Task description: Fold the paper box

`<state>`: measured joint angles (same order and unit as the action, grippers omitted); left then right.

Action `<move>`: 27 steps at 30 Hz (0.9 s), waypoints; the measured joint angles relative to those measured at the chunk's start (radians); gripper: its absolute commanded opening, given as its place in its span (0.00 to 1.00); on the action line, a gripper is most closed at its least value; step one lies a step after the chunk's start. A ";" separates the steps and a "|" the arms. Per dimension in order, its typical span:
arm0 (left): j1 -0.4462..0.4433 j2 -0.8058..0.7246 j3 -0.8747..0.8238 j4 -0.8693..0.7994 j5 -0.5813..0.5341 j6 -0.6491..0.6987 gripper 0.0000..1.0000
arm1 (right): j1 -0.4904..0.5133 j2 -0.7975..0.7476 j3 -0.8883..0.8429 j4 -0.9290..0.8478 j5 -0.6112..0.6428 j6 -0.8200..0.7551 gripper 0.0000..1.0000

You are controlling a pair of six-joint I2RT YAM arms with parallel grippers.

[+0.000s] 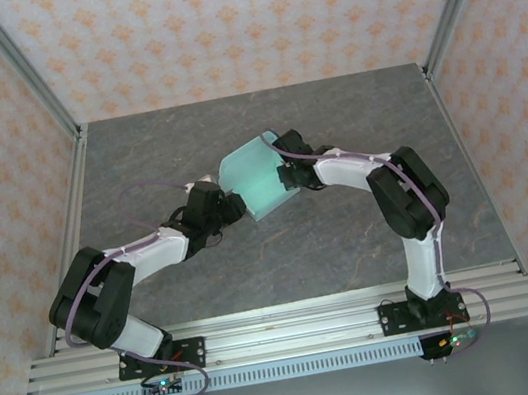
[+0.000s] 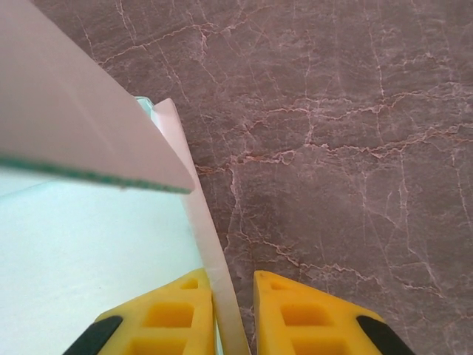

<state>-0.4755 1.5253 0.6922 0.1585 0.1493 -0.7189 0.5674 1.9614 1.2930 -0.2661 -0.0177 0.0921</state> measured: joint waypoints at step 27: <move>0.000 0.000 -0.010 -0.036 -0.027 0.022 0.51 | 0.100 0.058 0.058 -0.043 0.270 -0.019 0.20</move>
<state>-0.4759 1.5253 0.6823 0.1226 0.1226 -0.6968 0.6670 2.0190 1.3506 -0.3092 0.2520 0.0734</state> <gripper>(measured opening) 0.507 0.173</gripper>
